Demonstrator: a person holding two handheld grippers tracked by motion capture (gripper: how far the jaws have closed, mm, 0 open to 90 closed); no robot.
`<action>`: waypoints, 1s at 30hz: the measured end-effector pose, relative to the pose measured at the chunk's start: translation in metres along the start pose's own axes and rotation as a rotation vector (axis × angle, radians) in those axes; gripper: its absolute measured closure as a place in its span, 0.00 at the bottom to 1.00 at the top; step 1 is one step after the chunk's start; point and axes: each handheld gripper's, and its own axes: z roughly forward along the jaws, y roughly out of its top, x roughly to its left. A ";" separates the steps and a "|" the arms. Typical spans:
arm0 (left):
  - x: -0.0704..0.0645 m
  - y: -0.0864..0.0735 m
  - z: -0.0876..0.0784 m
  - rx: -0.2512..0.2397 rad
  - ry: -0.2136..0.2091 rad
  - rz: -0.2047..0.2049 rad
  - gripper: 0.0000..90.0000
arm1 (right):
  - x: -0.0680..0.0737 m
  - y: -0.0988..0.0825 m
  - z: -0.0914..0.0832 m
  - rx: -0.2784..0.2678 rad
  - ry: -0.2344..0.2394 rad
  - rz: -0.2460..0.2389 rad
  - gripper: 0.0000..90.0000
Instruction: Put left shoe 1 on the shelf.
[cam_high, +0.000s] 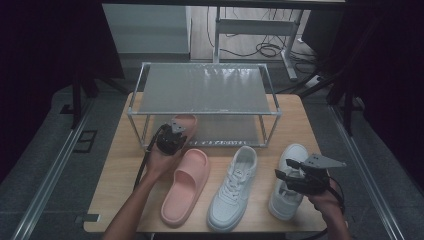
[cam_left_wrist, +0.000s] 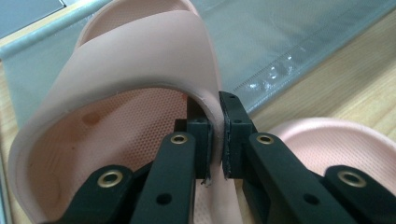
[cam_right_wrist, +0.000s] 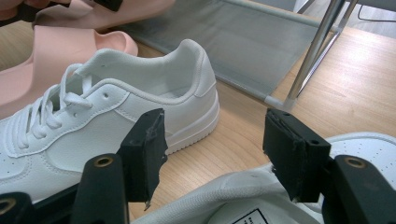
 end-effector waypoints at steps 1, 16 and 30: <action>0.000 0.000 0.000 0.000 0.000 0.000 0.94 | 0.000 0.000 0.000 0.000 0.000 0.000 0.44; 0.001 0.010 0.023 0.025 0.032 0.023 0.94 | -0.001 0.000 0.000 -0.001 0.001 0.001 0.44; 0.002 0.008 0.022 0.029 0.084 -0.012 0.68 | -0.001 -0.001 -0.001 -0.001 0.000 0.002 0.44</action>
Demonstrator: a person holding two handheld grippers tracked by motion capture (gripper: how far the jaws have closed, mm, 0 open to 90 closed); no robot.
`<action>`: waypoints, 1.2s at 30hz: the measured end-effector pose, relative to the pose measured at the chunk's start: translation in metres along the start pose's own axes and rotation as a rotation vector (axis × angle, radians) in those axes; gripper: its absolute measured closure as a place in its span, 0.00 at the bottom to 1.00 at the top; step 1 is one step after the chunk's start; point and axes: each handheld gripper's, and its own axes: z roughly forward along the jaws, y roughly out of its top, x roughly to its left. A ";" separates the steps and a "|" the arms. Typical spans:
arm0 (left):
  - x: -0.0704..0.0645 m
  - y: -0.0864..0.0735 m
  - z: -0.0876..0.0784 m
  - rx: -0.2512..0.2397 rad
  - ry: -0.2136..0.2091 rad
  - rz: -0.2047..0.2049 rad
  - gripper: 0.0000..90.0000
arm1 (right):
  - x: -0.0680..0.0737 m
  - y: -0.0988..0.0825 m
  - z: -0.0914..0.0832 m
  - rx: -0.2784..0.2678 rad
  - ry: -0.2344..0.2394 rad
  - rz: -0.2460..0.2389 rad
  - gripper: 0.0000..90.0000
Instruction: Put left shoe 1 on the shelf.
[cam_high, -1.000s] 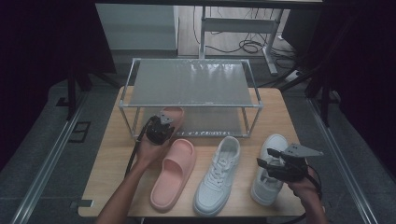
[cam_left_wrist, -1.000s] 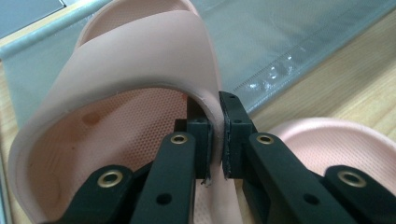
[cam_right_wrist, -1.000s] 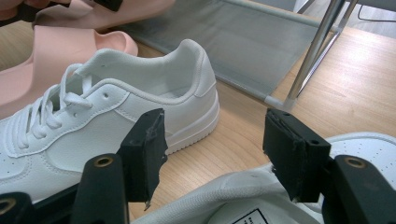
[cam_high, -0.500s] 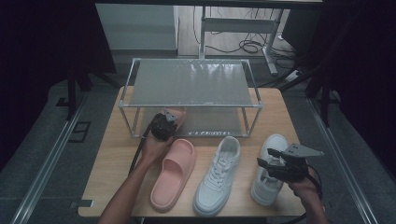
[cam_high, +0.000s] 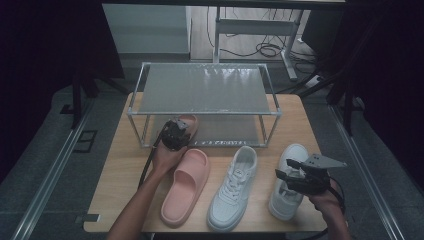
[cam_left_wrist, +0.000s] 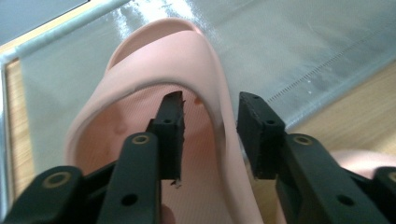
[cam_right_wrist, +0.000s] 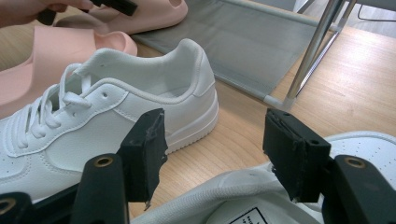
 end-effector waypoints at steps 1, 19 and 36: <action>0.000 -0.001 -0.003 0.003 0.000 -0.003 0.68 | 0.000 0.000 0.000 0.000 0.000 0.000 0.44; 0.009 -0.051 -0.073 -0.041 -0.092 -0.053 1.00 | 0.003 0.001 0.001 0.002 0.007 -0.004 0.44; 0.019 -0.116 -0.103 0.008 -0.135 -0.092 1.00 | 0.005 0.001 0.004 0.009 0.008 -0.006 0.44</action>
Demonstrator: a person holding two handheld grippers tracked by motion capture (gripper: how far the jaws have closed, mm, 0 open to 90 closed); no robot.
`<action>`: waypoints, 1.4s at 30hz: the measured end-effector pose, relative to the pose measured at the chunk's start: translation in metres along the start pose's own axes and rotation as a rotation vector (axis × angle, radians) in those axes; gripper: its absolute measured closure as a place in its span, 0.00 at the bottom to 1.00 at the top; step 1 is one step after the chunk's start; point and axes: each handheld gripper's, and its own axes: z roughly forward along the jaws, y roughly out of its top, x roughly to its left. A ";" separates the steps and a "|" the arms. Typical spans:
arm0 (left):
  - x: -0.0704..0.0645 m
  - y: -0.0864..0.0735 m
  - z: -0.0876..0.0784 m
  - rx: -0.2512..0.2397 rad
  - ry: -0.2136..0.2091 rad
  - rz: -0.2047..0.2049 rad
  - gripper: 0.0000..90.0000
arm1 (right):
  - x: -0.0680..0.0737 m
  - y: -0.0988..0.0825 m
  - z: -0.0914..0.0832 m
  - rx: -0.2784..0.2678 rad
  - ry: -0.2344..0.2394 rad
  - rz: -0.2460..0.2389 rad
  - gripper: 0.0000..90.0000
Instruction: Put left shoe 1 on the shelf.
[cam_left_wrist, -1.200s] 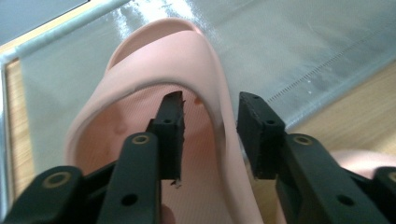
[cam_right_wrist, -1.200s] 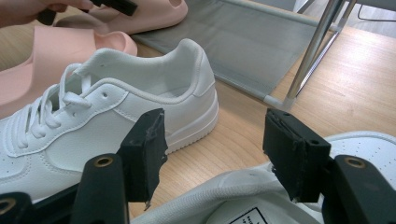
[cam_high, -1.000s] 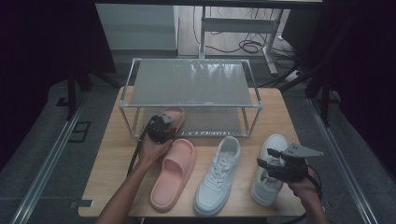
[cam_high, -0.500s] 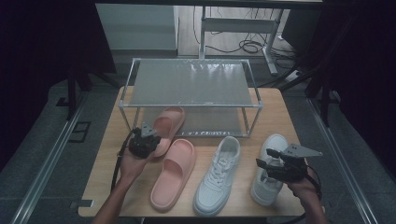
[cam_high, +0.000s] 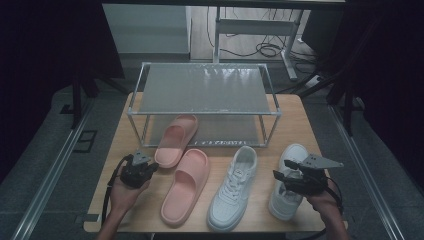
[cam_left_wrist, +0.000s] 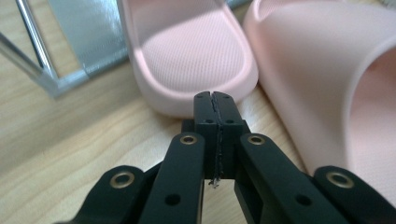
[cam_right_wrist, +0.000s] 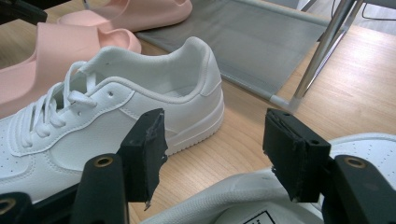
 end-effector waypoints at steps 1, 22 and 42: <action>0.000 0.000 0.000 0.000 0.000 0.000 1.00 | 0.000 0.000 0.000 0.000 0.000 0.000 0.44; -0.003 0.001 0.016 0.046 -0.014 0.006 1.00 | -0.001 0.000 -0.002 -0.003 -0.003 0.000 0.44; 0.002 0.014 0.030 0.066 -0.040 0.001 1.00 | -0.002 0.000 -0.001 0.000 -0.003 0.003 0.44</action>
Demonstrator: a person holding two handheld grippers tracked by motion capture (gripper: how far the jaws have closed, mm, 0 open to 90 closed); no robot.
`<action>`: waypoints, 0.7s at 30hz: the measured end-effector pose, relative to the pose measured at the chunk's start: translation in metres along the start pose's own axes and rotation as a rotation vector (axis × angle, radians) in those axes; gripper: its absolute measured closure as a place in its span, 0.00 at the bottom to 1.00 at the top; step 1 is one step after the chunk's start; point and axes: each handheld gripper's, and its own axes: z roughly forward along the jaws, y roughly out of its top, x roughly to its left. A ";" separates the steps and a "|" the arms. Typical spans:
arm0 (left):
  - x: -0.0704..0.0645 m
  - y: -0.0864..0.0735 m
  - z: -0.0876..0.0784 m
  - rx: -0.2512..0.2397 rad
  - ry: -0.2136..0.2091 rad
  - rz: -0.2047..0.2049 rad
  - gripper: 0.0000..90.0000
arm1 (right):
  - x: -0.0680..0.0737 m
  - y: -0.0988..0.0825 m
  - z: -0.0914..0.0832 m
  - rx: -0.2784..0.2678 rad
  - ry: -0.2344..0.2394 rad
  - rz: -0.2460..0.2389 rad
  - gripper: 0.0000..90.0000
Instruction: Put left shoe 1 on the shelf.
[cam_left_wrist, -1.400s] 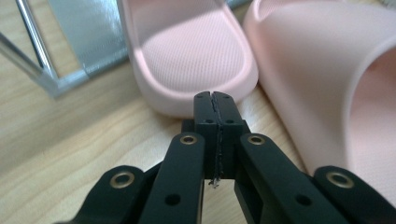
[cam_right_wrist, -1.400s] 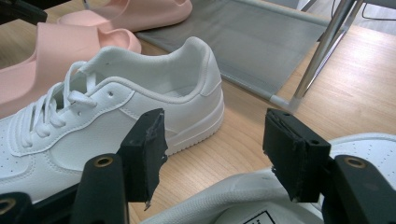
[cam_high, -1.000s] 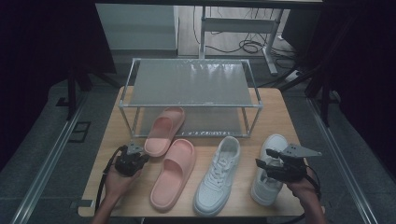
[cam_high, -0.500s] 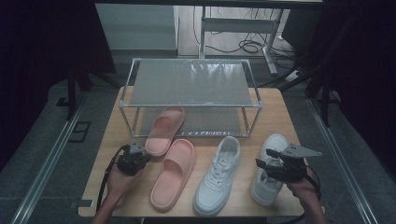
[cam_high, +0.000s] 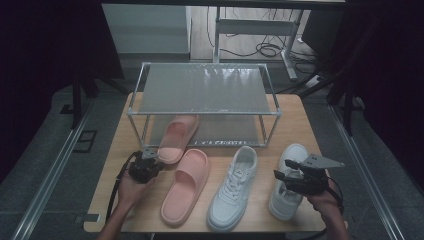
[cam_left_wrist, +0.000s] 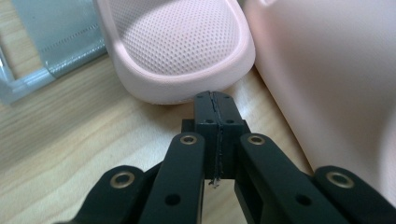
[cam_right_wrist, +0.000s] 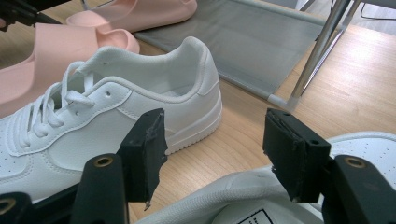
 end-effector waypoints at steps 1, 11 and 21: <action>0.001 0.001 0.002 0.000 0.002 -0.007 1.00 | 0.000 0.000 0.000 0.000 0.001 0.002 0.44; 0.004 0.015 0.016 -0.005 0.007 -0.013 1.00 | -0.001 -0.001 0.001 0.002 0.001 0.003 0.44; 0.003 0.030 0.030 -0.004 0.004 -0.004 1.00 | -0.001 -0.001 0.001 0.003 0.000 0.002 0.44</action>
